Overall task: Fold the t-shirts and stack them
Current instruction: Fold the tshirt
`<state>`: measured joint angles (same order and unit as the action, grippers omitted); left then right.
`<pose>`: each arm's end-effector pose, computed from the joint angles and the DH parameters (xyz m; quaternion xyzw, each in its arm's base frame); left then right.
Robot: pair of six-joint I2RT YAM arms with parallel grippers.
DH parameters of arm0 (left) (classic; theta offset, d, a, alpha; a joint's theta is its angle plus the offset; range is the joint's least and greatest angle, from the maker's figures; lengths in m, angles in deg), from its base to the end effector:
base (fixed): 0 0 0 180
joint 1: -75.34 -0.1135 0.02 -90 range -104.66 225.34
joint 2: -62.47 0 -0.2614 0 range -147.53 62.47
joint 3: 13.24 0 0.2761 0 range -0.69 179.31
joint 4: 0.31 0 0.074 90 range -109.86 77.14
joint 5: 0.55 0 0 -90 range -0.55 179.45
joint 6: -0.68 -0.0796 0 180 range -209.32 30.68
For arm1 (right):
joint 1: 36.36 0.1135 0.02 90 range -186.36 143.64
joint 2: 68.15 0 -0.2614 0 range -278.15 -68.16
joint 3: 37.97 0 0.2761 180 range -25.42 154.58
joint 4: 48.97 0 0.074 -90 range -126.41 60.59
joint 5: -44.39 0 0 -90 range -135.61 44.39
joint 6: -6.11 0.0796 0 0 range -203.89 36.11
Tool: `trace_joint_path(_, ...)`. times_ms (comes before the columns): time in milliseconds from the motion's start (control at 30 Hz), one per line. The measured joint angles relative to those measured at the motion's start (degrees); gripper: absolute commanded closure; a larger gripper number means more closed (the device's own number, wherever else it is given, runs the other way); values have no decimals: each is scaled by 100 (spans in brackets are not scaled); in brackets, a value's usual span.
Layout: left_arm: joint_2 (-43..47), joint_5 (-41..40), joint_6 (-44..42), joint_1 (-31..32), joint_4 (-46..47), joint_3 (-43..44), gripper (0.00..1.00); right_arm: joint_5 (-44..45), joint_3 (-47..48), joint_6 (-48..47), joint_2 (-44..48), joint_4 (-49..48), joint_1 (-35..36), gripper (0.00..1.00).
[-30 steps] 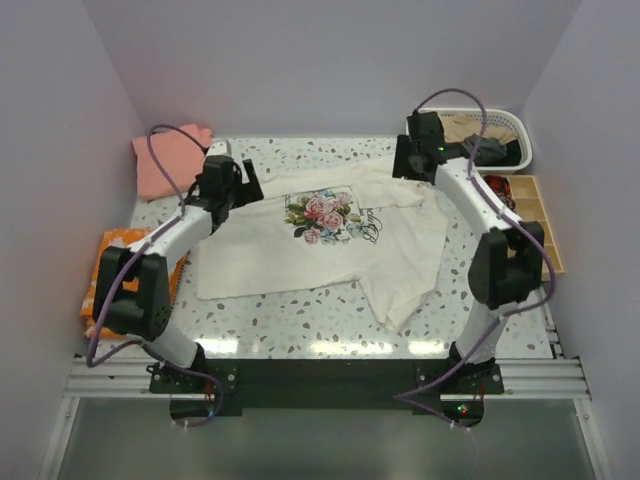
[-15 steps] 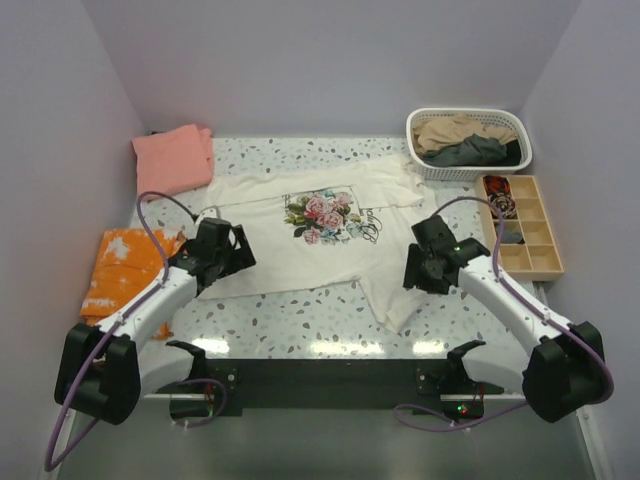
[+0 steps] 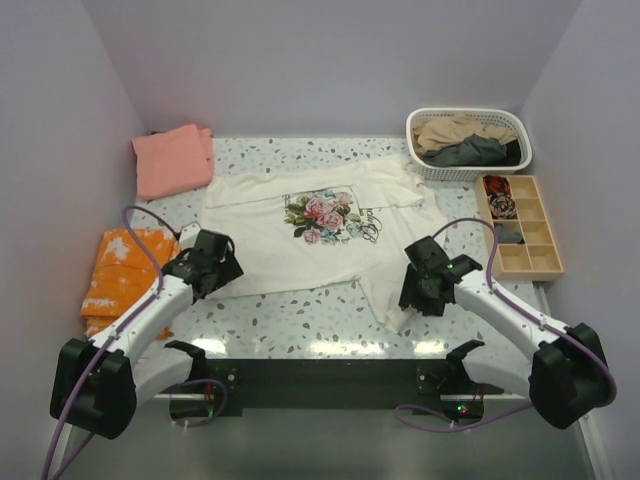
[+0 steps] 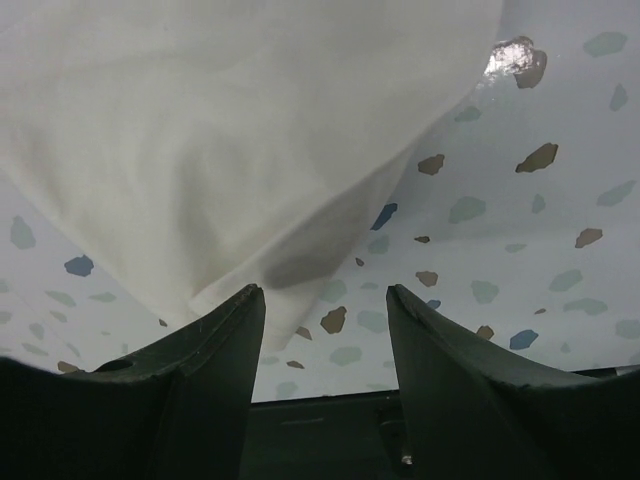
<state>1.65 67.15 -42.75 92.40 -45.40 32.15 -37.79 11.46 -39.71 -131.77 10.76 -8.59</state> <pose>0.2300 -0.0390 0.1397 -0.2892 0.9050 0.0273 0.3107 0.1943 0.0901 0.1331 0.1504 0.9764 0.0273 0.1526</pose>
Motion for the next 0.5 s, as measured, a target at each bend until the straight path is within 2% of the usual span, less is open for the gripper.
trace_joint_path(300,-68,-179,293,-70,-57,-280,0,-177,20,-35,-227,-369,48,43)
trace_joint_path(500,-225,79,315,-656,166,-603,0,-286,39,-109,-564,-562,155,43)
